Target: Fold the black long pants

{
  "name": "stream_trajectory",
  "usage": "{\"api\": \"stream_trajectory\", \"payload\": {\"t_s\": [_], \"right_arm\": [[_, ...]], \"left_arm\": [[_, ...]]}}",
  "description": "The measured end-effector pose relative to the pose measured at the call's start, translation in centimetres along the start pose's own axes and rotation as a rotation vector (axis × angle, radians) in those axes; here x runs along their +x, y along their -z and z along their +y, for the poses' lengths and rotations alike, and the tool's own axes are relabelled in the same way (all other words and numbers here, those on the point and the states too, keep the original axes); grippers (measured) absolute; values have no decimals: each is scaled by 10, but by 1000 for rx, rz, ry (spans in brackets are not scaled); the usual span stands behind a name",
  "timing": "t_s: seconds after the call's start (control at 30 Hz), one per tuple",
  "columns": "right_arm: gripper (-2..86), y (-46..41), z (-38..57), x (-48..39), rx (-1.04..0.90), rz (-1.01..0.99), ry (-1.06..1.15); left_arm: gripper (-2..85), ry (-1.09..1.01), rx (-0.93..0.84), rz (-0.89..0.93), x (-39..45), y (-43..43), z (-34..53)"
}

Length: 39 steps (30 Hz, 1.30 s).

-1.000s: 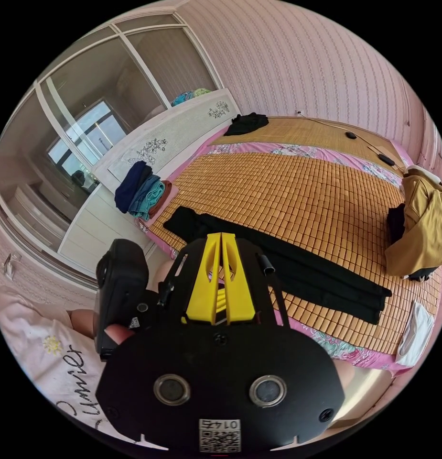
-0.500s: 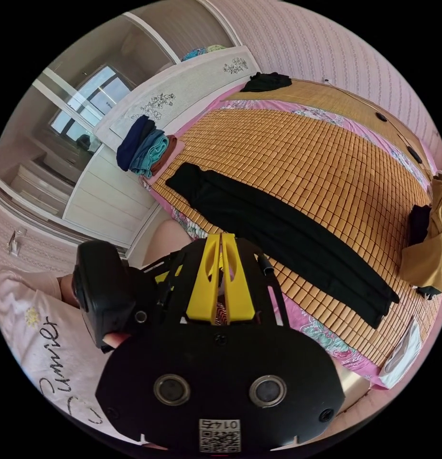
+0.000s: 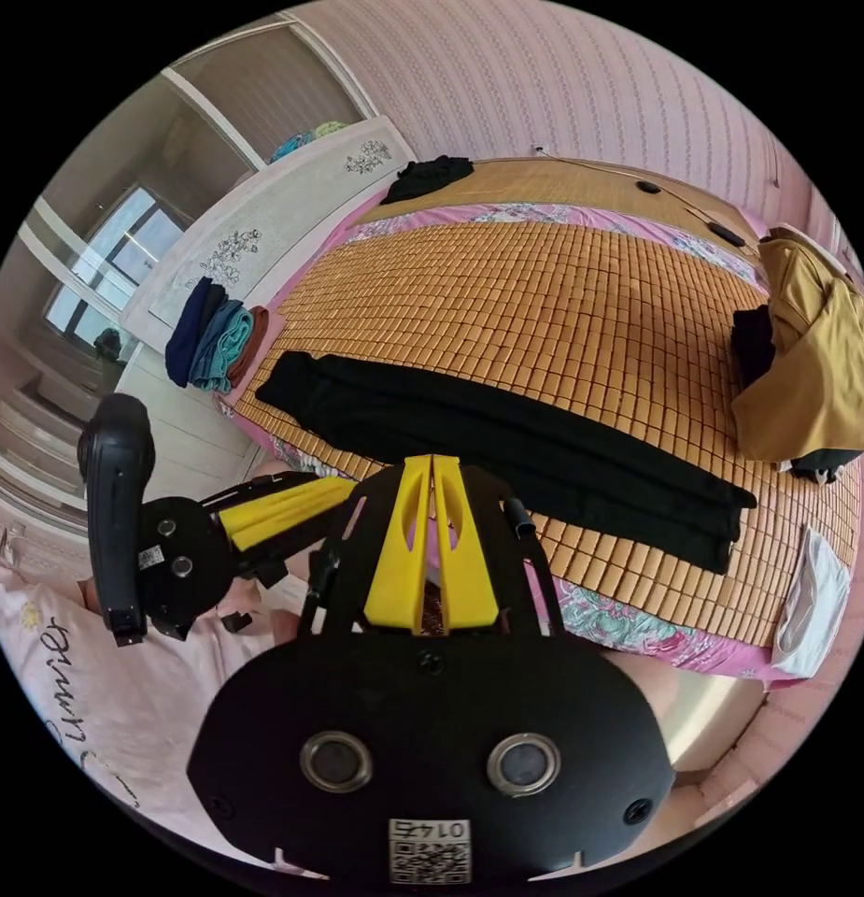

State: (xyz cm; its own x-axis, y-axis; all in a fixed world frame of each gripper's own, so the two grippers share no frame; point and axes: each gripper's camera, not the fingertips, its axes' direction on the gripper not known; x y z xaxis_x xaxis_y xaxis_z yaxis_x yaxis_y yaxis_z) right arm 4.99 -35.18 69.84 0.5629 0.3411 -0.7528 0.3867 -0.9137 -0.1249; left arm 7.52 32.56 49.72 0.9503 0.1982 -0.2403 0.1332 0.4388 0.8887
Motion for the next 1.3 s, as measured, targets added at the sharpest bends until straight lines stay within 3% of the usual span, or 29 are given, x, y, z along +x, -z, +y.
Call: {"api": "stream_trajectory", "payload": {"t_s": [0.17, 0.43, 0.57, 0.7, 1.03, 1.13, 1.2, 1.3], "right_arm": [[-10, -5, 30, 22, -53, 237, -36], [-10, -11, 64, 49, -82, 301, -99], [-9, -13, 73, 53, -73, 350, -86], [-9, -17, 76, 53, -75, 370, -60], [4, -30, 86, 70, -38, 318, -76], [50, -33, 90, 85, -33, 295, -103], [70, -35, 92, 98, -35, 285, -130], [82, -36, 92, 126, -44, 300, -189]], "left_arm": [[-8, 15, 31, -125, -1, -2, -2], [-7, -6, 74, -3, -23, 0, -1], [-7, -145, 214, -28, -35, 3, 7], [-7, -353, 297, 120, -50, 15, 18], [1, -498, 379, 252, -89, 7, 22], [48, -496, 433, 352, -107, -4, 21], [133, -490, 492, 475, -128, -17, 20], [126, -462, 404, 525, -150, -41, 6]]}}
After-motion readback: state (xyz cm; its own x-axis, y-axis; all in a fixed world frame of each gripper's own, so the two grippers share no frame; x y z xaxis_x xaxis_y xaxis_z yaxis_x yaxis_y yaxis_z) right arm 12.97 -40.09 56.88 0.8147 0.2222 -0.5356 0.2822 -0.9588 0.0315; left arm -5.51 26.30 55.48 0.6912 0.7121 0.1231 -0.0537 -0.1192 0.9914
